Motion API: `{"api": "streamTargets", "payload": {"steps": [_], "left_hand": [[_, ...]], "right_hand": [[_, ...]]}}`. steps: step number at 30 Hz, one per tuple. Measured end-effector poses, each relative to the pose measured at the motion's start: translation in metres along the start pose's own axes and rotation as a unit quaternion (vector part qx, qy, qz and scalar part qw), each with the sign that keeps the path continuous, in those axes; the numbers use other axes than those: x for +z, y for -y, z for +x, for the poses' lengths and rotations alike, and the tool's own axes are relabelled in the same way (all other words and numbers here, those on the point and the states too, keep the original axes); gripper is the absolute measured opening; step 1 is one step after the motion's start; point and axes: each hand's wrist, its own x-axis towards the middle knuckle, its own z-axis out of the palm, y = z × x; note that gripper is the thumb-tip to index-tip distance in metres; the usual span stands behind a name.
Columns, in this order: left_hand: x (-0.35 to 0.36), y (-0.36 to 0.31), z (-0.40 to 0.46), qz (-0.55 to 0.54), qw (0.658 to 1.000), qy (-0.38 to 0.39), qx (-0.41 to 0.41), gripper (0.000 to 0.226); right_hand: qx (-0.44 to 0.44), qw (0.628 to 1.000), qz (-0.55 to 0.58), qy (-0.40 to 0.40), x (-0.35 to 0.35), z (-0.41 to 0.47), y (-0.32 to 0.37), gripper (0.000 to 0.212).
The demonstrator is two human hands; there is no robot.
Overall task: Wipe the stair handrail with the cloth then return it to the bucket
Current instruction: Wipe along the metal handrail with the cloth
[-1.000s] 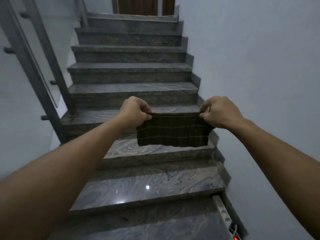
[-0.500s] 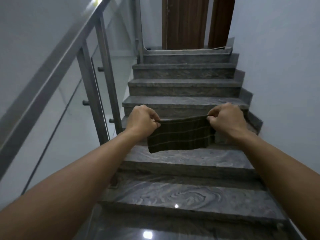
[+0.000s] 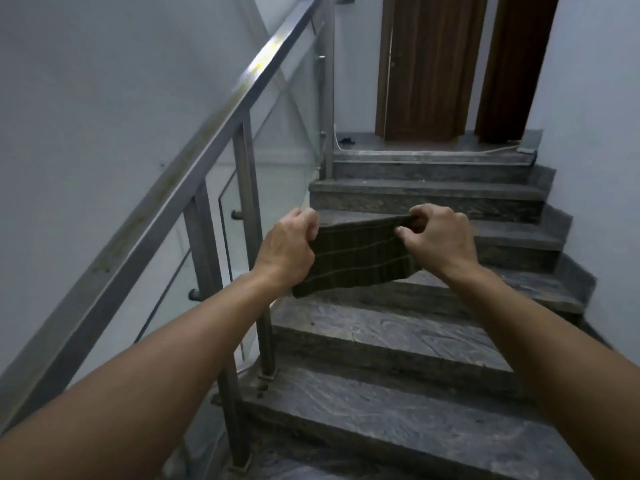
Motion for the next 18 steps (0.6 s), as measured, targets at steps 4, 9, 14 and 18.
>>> {"api": "streamTargets", "payload": {"steps": [4,9,14,18], "left_hand": [[-0.027,0.009,0.061,0.035,0.998,-0.045,0.010,0.021],[-0.062,0.028,0.125,0.095,0.991,-0.089,0.042,0.022],[-0.094,0.060,0.198,0.108,0.985,-0.127,0.043,0.030],[-0.113,0.086,0.257,0.090,0.987,-0.127,0.034,0.034]], "right_hand": [[-0.042,0.998,0.033,0.016,0.008,0.074,0.028,0.045],[-0.070,0.994,0.081,0.030,0.028,0.152,0.070,0.060],[-0.118,0.987,0.105,0.034,0.058,0.233,0.113,0.073],[-0.122,0.984,0.126,0.038,0.086,0.300,0.142,0.077]]}}
